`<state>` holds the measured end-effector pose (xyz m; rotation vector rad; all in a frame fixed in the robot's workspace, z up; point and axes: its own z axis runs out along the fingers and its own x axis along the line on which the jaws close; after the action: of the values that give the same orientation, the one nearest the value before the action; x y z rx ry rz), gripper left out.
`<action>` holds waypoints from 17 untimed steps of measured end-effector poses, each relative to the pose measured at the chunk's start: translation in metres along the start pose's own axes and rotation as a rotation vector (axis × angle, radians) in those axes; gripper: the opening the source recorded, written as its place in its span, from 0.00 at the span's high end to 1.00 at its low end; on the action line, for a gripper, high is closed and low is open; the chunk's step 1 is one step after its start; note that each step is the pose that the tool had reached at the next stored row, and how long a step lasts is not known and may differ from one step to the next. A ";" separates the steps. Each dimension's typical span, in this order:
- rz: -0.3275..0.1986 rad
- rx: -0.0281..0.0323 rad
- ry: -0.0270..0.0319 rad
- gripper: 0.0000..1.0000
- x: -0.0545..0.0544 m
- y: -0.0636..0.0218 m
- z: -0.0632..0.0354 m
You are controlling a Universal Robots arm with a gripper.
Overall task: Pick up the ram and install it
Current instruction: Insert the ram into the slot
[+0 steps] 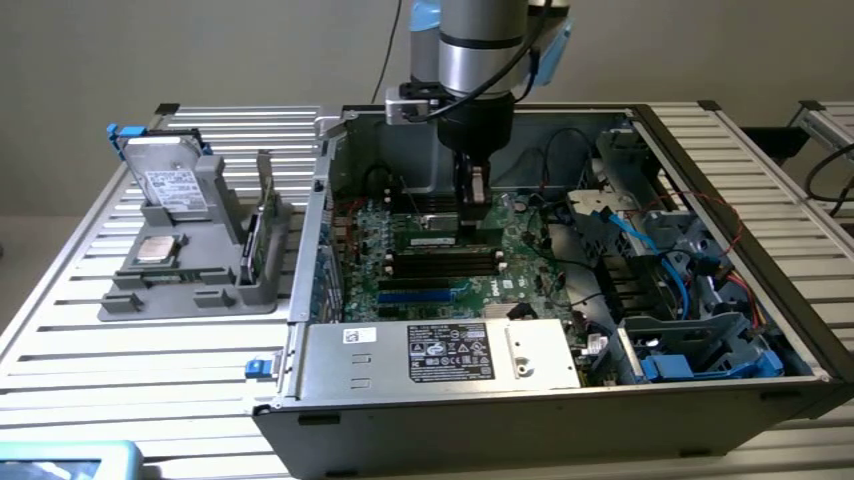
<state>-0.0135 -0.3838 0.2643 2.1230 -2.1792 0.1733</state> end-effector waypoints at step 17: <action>-0.004 -0.0026 -0.0201 0.88 -0.001 0.0002 0.0079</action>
<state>-0.0135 -0.3839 0.2563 2.1370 -2.1845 0.1494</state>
